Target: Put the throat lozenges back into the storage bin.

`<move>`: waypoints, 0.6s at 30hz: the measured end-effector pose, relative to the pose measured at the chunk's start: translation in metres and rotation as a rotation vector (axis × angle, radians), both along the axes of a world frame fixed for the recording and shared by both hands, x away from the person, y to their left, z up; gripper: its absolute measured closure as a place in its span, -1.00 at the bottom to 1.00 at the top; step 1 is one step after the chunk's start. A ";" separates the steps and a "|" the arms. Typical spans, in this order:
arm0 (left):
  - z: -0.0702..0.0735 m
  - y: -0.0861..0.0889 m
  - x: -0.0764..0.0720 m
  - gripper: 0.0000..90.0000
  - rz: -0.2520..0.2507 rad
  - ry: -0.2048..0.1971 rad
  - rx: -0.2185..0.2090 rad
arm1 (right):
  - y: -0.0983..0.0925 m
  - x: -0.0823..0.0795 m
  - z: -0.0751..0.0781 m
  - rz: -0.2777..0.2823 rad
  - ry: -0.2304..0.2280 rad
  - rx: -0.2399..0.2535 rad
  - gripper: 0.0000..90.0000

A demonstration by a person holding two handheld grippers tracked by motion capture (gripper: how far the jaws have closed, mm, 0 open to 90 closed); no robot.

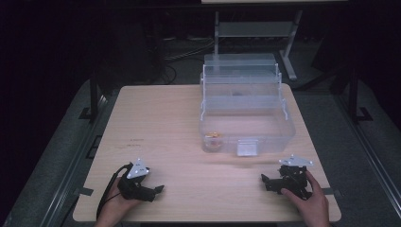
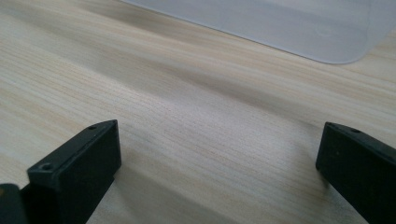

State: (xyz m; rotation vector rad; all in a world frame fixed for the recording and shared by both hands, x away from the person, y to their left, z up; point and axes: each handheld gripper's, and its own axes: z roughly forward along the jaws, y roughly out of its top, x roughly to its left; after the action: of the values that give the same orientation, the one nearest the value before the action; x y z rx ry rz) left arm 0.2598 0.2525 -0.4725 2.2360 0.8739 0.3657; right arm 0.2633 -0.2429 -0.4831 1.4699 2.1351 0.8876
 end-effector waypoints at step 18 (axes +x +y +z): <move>-0.002 0.004 -0.002 -0.76 -0.006 -0.016 -0.019 | 0.000 0.000 0.000 -0.001 0.000 0.000 -1.00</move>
State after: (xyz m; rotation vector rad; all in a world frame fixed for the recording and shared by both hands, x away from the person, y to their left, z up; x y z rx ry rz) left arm 0.2579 0.2561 -0.4747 2.2154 0.8587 0.3706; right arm 0.2632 -0.2428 -0.4831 1.4707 2.1347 0.8875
